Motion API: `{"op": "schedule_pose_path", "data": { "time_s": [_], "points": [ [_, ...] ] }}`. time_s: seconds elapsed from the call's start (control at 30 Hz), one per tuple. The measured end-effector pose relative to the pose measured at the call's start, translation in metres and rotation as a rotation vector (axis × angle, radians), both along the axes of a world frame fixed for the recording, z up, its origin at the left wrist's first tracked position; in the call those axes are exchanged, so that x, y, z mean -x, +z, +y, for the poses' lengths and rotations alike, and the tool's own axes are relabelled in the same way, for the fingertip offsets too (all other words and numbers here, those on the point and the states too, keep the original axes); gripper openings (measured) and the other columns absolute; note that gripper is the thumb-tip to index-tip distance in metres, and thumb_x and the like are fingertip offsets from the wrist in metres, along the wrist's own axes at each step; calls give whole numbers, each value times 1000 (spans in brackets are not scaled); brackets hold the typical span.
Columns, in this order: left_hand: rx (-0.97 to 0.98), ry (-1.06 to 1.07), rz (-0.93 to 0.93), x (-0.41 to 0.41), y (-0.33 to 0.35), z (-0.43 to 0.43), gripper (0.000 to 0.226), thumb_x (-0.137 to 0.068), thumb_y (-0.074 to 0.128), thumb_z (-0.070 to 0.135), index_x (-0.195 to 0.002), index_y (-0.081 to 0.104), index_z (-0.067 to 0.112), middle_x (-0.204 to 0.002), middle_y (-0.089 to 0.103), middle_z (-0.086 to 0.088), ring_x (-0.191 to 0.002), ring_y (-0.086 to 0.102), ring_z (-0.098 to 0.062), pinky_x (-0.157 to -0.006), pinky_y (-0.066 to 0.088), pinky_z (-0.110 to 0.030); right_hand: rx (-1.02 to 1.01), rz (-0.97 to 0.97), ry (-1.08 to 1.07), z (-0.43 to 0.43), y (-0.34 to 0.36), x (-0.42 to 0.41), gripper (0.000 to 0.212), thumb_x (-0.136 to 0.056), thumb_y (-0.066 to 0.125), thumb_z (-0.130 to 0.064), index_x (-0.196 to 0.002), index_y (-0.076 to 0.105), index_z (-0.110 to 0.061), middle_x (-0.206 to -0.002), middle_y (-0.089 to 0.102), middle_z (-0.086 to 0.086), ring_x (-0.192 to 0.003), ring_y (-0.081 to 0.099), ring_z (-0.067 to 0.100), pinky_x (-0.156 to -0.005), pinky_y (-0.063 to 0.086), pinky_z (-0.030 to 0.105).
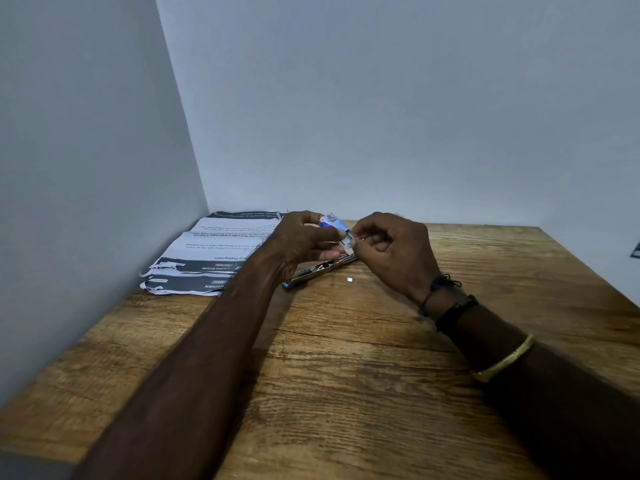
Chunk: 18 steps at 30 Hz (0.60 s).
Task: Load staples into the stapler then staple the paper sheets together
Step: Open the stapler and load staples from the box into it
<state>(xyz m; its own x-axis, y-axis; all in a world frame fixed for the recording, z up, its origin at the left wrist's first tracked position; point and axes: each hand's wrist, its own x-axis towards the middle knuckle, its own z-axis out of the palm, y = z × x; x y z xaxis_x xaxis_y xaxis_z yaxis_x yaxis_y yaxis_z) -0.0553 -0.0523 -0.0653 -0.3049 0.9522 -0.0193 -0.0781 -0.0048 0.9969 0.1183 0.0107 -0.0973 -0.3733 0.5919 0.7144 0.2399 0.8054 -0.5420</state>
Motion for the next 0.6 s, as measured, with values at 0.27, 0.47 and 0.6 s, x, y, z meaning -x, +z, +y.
{"op": "schedule_pose_path", "data": {
  "time_s": [0.27, 0.47, 0.6],
  "points": [
    [12, -13, 23, 1, 0, -1, 36, -79, 78, -5, -112, 62, -2, -91, 72, -23, -65, 72, -22, -59, 63, -26, 44, -73, 31, 4, 2, -3, 14, -79, 80, -13, -91, 82, -20, -85, 74, -4, -78, 68, 6, -68, 46, 7],
    [14, -26, 52, 1, 0, -2, 25, -80, 78, -4, -101, 66, 0, -85, 73, -21, -63, 74, -20, -55, 61, -23, 50, -92, 24, 5, 3, -4, 10, -82, 79, -16, -92, 82, -19, -85, 74, -3, -78, 66, 5, -68, 43, 5],
    [18, -28, 61, 0, -1, -1, 21, -79, 79, -4, -95, 68, 2, -76, 74, -18, -61, 74, -20, -54, 60, -23, 59, -85, 25, 5, 3, -5, 10, -82, 77, -16, -89, 81, -21, -82, 75, -5, -75, 66, 7, -67, 44, 6]
  ]
}}
